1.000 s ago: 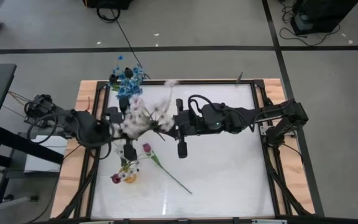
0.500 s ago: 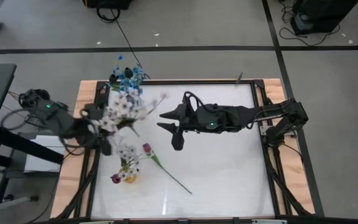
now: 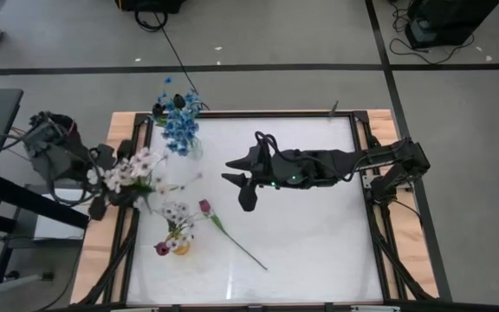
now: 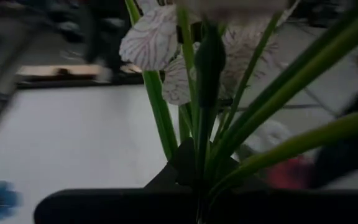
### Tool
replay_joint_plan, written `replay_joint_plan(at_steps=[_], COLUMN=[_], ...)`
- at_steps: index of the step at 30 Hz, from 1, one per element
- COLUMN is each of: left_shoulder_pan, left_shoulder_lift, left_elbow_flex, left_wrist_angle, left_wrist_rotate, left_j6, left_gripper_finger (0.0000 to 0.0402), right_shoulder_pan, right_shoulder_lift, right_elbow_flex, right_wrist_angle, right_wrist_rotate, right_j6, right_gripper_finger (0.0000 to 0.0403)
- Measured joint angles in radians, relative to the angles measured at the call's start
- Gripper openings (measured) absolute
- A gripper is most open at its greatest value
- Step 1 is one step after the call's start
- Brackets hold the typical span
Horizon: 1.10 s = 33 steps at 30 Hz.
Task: Sort flowers into vase by color
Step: Put the white flowers into the yellow vase
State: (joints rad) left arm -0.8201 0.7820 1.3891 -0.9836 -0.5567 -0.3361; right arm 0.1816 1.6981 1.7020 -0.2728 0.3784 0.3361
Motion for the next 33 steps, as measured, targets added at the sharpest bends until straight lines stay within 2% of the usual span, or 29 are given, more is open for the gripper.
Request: replay_joint_plan(at_steps=[6, 13, 16, 20, 27, 33], left_shoulder_pan=[-0.077, -0.158, -0.182, -0.208, -0.210, -0.210], left_shoulder_lift=[-0.001, -0.035, -0.047, -0.079, -0.119, -0.139], left_elbow_flex=[-0.034, -0.111, -0.122, -0.098, -0.006, -0.017], left_wrist_angle=[-0.031, -0.216, -0.219, -0.217, -0.176, 0.145], left_wrist_rotate=[0.107, 0.106, 0.106, 0.106, 0.117, 0.393], left_j6=[-0.070, -0.272, -0.276, -0.237, -0.067, 0.140], left_gripper_finger=[0.0006, 0.0006, 0.0006, 0.0006, 0.0006, 0.0006], right_shoulder_pan=[0.018, 0.050, 0.064, 0.085, 0.135, 0.180], right_shoulder_lift=[0.000, 0.000, 0.000, 0.000, 0.000, 0.000], right_elbow_flex=[0.000, 0.000, 0.000, 0.000, 0.000, 0.000], right_wrist_angle=[-0.027, -0.036, -0.036, -0.037, -0.038, -0.038], right_wrist_rotate=[0.055, 0.125, 0.159, 0.207, 0.287, 0.313], right_j6=[0.046, 0.103, 0.122, 0.161, 0.228, 0.247], right_gripper_finger=[0.0164, 0.0164, 0.0164, 0.0164, 0.0164, 0.0164])
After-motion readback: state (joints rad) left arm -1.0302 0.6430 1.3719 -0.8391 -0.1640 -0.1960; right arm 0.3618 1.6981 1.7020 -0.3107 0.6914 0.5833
